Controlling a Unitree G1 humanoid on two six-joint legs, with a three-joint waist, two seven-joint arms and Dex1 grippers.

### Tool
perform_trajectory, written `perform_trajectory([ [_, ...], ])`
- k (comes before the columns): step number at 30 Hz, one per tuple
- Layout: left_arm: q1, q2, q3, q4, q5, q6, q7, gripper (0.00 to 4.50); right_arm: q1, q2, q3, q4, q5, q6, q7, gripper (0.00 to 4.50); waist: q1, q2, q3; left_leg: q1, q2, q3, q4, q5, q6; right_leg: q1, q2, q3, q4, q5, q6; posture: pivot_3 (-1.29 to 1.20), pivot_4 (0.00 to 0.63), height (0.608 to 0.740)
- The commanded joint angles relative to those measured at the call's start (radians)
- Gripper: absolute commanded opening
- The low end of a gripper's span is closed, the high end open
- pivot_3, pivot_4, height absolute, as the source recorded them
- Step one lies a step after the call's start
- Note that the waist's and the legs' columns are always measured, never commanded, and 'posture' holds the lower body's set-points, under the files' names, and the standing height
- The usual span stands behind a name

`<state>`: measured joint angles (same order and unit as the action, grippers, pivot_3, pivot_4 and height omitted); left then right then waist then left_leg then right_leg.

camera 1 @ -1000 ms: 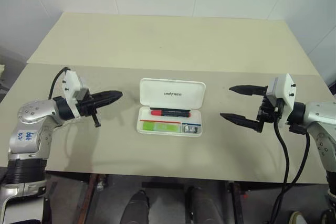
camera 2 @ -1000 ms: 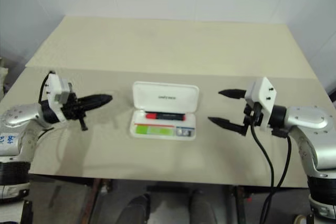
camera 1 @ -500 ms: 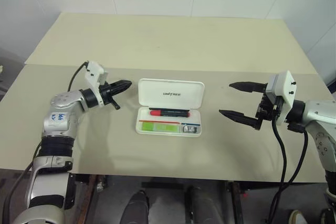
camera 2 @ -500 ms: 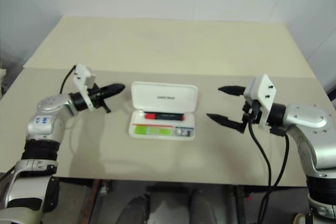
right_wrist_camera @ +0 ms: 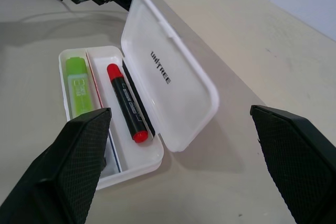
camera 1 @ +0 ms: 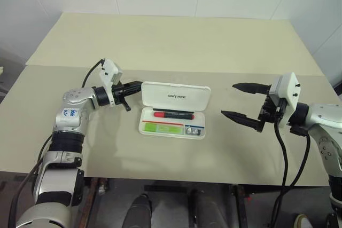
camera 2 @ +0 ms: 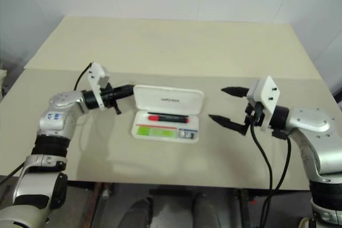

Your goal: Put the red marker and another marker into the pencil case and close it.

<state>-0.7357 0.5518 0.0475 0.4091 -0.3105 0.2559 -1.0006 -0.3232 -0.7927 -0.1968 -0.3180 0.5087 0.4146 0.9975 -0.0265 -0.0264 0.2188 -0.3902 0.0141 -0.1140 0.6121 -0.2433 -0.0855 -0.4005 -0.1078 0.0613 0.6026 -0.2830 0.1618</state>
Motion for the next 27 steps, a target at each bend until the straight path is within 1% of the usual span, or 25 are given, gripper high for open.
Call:
perform_trajectory([
  [1,0.029,0.021,0.001,-0.108,-0.049,-0.008,-0.093,0.04,0.001,0.005,-0.005,-0.036,0.013,-0.016,-0.011,4.5,0.0,0.0,0.0,0.0,0.0,0.0,0.0,0.0,0.0,0.0,0.0,0.0,0.0,0.0,0.0,0.0,0.15,0.74],
  [6,0.08,0.054,-0.024,-0.198,-0.06,0.013,-0.188,0.04,-0.003,0.014,-0.003,-0.03,0.01,-0.021,-0.013,4.5,-0.001,0.0,0.0,0.0,0.0,0.0,0.0,0.0,0.0,0.0,0.0,0.0,0.0,0.0,0.0,0.0,0.15,0.74],
  [10,0.115,0.095,-0.115,-0.243,-0.004,0.004,-0.257,0.04,-0.002,0.021,0.001,-0.028,0.007,-0.026,-0.018,4.5,-0.001,0.0,0.0,0.0,0.0,0.0,0.0,0.0,0.0,0.0,0.0,0.0,0.0,0.0,0.0,0.0,0.15,0.74],
  [22,0.123,0.075,-0.227,-0.227,0.09,-0.008,-0.235,0.04,0.026,0.024,-0.005,-0.057,0.008,-0.03,-0.049,4.5,0.0,0.0,0.0,0.0,0.0,0.0,0.0,0.0,0.0,0.0,0.0,0.0,0.0,0.0,0.0,0.0,0.15,0.74],
  [25,0.129,0.075,-0.271,-0.246,0.124,0.007,-0.232,0.04,0.038,0.025,-0.009,-0.069,0.011,-0.031,-0.062,4.5,0.0,0.0,0.0,0.0,0.0,0.0,0.0,0.0,0.0,0.0,0.0,0.0,0.0,0.0,0.0,0.0,0.15,0.74],
  [27,0.134,0.076,-0.278,-0.253,0.13,0.002,-0.229,0.04,0.042,0.025,-0.01,-0.074,0.013,-0.031,-0.07,4.5,0.0,0.0,0.0,0.001,0.0,0.0,0.0,0.0,0.0,0.001,0.0,0.0,0.0,0.0,0.0,0.0,0.15,0.74],
])
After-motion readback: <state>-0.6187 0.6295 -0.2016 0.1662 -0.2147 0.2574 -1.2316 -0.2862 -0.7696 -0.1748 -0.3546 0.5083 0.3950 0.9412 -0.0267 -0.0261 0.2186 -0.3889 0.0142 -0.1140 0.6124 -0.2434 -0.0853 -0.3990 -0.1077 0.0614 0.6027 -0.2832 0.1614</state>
